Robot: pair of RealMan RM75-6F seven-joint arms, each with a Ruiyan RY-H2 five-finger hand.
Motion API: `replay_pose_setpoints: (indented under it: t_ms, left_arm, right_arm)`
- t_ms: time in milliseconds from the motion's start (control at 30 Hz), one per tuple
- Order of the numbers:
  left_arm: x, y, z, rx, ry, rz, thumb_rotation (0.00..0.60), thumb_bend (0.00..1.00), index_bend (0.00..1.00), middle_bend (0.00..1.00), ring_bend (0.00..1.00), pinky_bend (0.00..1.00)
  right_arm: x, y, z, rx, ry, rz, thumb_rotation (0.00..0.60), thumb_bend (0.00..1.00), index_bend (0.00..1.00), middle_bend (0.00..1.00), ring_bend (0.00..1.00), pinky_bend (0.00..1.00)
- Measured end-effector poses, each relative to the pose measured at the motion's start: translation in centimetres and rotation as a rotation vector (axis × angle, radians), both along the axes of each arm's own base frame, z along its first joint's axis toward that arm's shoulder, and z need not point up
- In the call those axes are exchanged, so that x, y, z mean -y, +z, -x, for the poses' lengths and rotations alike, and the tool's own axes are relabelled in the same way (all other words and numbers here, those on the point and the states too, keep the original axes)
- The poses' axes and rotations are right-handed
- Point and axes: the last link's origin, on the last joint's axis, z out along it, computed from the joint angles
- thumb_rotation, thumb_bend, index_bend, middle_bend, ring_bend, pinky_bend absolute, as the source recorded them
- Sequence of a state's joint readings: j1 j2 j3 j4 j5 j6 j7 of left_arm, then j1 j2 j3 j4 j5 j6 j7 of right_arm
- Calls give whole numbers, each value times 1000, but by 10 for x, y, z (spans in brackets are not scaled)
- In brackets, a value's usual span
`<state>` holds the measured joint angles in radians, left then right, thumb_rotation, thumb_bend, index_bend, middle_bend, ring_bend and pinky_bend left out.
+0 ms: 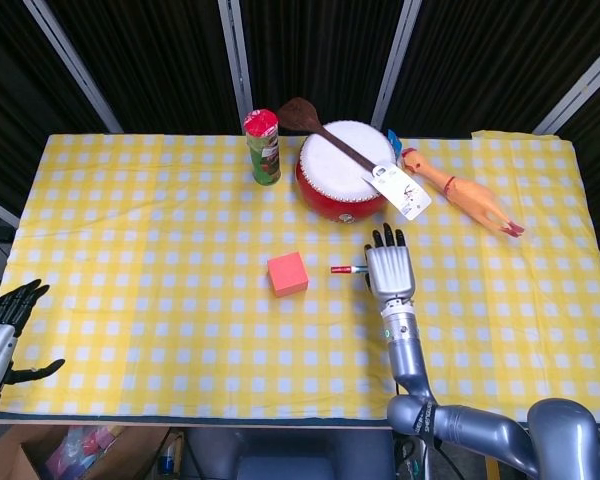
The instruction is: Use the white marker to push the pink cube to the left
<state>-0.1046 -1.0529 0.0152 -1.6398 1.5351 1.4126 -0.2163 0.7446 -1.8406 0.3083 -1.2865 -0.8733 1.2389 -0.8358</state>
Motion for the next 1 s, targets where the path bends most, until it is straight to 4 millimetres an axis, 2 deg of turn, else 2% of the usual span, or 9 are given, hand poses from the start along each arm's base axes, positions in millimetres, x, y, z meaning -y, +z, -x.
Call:
replay_pose_setpoints:
  t_ms: [267, 767, 1000]
  left_arm:
    - [0, 0, 0, 7, 5, 7, 600, 32, 0, 0, 0, 0]
    - [1, 0, -1, 15, -1, 10, 600, 32, 0, 0, 0, 0]
    - [1, 0, -1, 20, -2, 14, 600, 32, 0, 0, 0, 0]
  right_arm:
    - [4, -13, -4, 13, -6, -14, 600, 556, 721, 253, 113, 171]
    - [-14, -44, -46, 78, 63, -75, 600, 556, 722, 269, 128, 184]
    - [-13, -50, -54, 87, 88, -63, 600, 555, 722, 269, 130, 188]
